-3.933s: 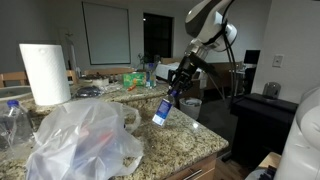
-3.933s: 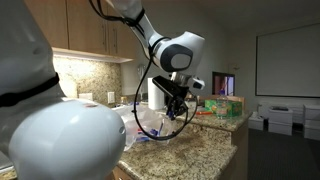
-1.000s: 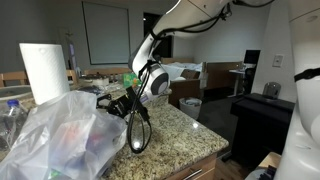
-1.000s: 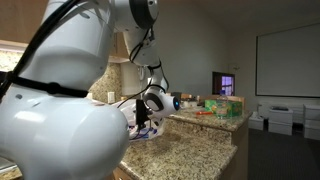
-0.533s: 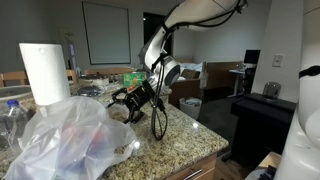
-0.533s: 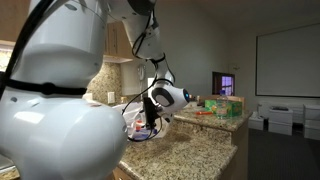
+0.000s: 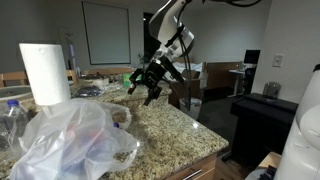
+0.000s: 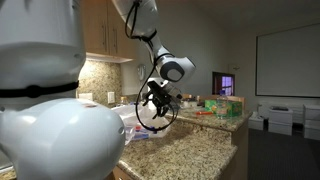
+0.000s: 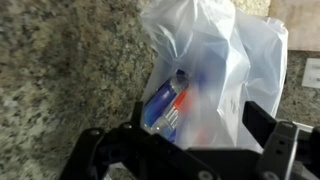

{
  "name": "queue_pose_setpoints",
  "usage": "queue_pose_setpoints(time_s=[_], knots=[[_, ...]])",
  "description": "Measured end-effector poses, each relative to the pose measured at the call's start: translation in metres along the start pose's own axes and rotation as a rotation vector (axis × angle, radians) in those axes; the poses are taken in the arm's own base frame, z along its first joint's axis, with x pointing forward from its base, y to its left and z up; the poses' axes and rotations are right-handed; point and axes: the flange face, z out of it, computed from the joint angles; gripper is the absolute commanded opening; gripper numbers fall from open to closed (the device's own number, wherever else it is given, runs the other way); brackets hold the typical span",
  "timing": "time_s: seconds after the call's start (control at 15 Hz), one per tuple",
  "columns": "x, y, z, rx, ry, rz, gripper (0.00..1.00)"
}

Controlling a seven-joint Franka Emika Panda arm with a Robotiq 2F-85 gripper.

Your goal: Pick up the bottles on the counter and put them in the plastic bag

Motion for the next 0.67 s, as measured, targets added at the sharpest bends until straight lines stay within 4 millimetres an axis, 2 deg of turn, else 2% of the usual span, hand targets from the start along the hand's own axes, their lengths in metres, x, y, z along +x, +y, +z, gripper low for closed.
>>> queue_pose_setpoints(time_s=[0.2, 0.33, 0.67], knots=[[-0.019, -0.022, -0.039, -0.189, 0.002, -0.082, 1.00], [-0.033, -0.028, -0.057, -0.314, 0.004, -0.143, 1.00], [-0.059, -0.026, -0.079, -0.541, -0.017, -0.253, 1.00]])
